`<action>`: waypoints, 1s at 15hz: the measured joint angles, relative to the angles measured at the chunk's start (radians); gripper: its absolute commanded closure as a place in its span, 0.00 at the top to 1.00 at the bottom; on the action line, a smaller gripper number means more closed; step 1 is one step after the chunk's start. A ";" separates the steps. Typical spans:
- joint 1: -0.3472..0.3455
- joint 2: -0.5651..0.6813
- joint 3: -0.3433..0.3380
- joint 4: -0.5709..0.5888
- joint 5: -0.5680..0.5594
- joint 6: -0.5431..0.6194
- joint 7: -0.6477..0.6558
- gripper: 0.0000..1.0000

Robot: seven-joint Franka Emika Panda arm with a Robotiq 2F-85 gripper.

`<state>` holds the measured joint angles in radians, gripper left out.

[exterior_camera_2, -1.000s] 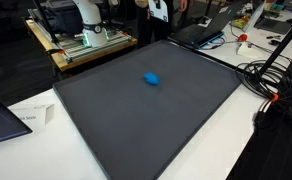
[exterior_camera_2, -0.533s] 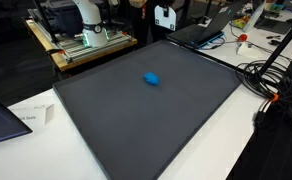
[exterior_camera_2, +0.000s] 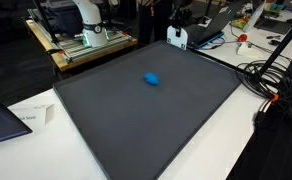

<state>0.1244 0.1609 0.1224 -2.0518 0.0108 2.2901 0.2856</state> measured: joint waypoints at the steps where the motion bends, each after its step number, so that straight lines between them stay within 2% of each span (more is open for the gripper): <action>1: 0.008 0.035 -0.003 0.022 -0.024 0.015 0.044 0.01; 6: 0.070 0.200 -0.051 0.138 -0.120 0.032 0.230 0.01; 15: 0.192 0.408 -0.183 0.312 -0.293 -0.036 0.427 0.01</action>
<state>0.3162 0.5687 -0.0603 -1.7398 -0.2827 2.2541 0.7127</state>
